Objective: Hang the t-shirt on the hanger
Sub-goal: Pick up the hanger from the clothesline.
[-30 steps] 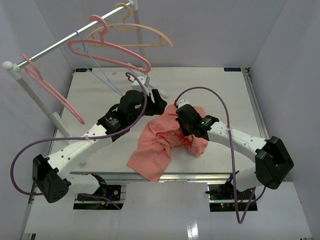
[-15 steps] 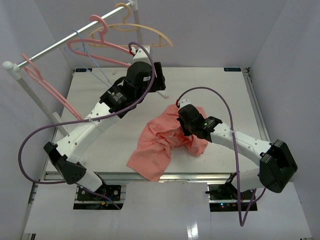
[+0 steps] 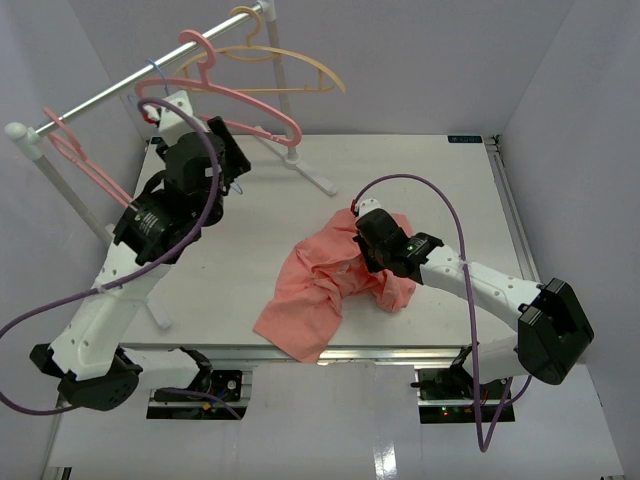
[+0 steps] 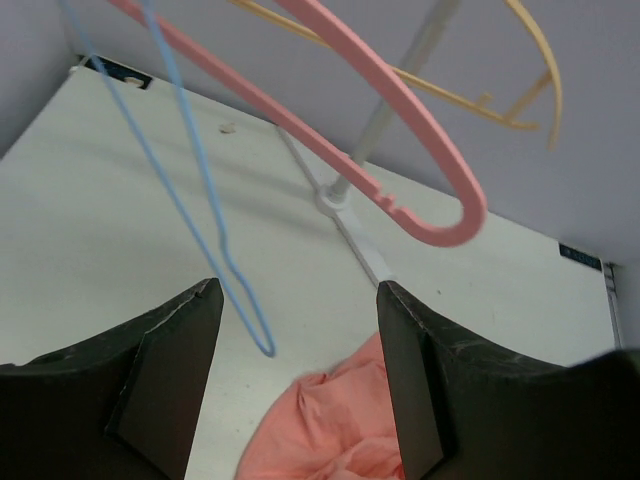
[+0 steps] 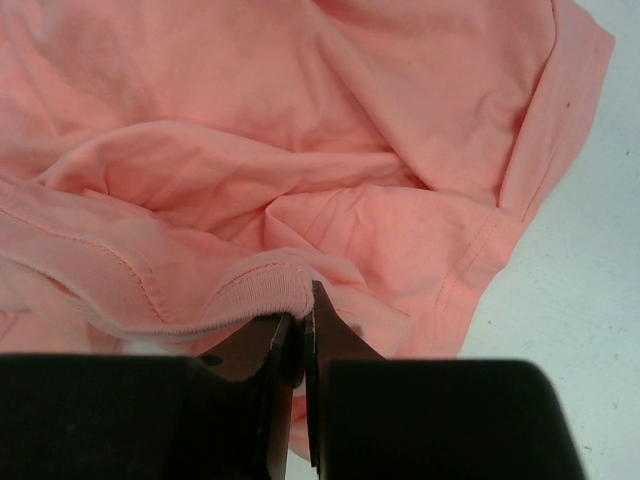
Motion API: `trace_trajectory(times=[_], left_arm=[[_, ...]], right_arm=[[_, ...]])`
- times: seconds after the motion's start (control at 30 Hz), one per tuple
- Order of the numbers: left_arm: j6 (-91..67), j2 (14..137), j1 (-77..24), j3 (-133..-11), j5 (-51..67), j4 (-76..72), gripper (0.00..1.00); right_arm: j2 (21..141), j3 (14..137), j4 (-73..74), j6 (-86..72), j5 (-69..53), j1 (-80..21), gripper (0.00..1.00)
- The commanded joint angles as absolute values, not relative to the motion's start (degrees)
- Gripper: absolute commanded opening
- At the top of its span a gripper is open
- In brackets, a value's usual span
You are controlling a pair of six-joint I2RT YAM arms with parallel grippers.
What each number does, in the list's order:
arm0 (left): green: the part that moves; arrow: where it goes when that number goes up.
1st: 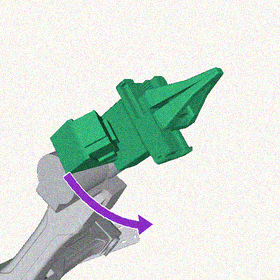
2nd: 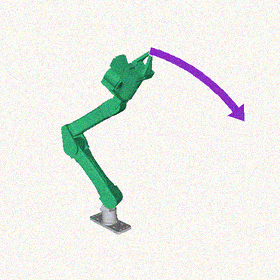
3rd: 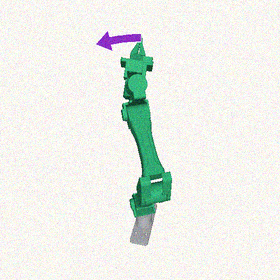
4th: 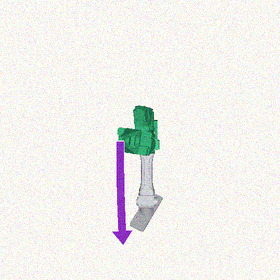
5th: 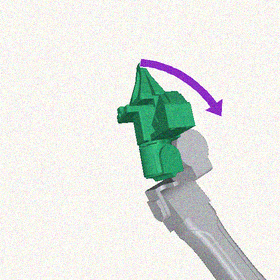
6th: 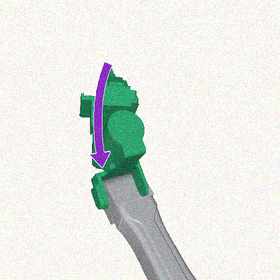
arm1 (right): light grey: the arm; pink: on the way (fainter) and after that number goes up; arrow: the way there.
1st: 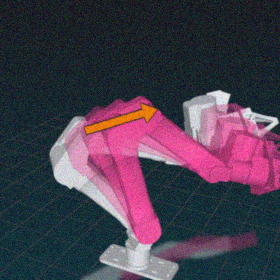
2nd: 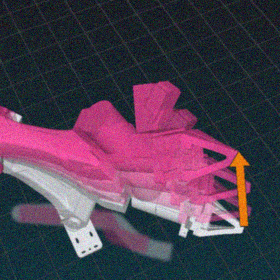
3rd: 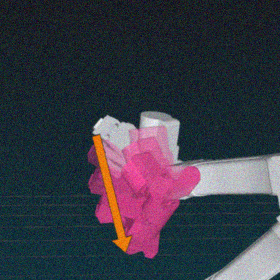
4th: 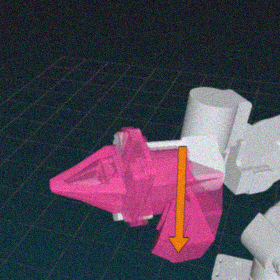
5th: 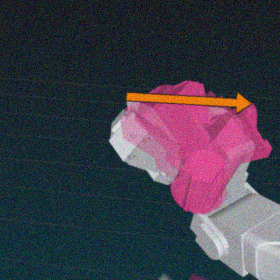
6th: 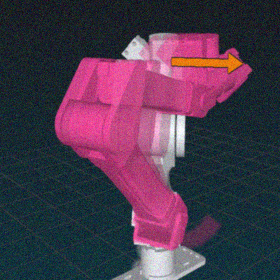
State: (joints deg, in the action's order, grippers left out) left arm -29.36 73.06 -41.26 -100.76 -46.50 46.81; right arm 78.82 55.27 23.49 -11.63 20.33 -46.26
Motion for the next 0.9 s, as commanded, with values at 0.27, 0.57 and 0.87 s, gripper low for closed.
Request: trace_trajectory(times=[0.27, 0.57, 0.87], left_arm=[[-33.14, 74.01, -22.55, -95.86, -36.85, 46.37, 0.73], [-30.37, 74.98, -21.58, -89.15, -36.02, 38.79, 0.71], [-31.12, 74.46, -21.27, -87.01, -38.13, 39.37, 0.51]], right_arm=[[79.02, 55.59, 22.32, -10.81, 19.51, -47.06, 0.08], [79.23, 55.56, 22.7, -10.52, 20.17, -47.77, 0.08], [79.8, 55.72, 23.11, -10.38, 21.09, -48.24, 0.08]])
